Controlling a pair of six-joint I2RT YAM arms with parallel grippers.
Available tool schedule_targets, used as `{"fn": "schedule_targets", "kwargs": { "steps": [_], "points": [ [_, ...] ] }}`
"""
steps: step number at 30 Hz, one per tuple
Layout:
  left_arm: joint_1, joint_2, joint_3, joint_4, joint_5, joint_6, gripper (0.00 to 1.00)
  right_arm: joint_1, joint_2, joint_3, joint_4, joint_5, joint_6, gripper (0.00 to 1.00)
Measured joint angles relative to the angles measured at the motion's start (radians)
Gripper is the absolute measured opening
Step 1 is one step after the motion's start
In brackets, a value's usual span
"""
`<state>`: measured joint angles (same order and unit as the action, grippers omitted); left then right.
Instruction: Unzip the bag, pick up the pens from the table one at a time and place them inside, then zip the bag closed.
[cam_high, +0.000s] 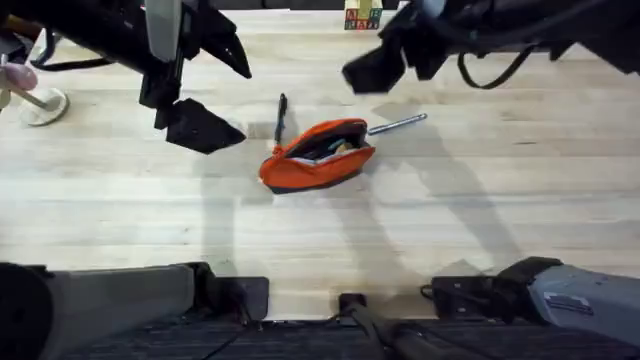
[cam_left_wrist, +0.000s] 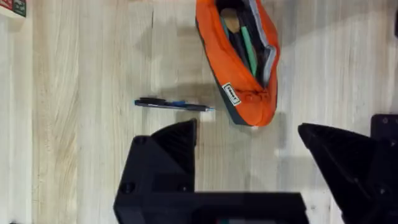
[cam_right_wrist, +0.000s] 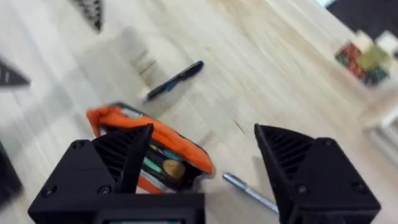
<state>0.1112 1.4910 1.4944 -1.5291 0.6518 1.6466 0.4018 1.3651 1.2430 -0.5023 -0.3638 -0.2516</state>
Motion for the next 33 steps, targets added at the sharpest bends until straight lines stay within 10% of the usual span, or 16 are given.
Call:
{"fn": "schedule_targets", "kwargs": {
  "steps": [33],
  "points": [
    [0.0,0.0,0.0,0.008,0.0,0.0,0.995,-0.074,0.0,0.0,-0.05,0.126,1.578,0.998]
  ]
}}
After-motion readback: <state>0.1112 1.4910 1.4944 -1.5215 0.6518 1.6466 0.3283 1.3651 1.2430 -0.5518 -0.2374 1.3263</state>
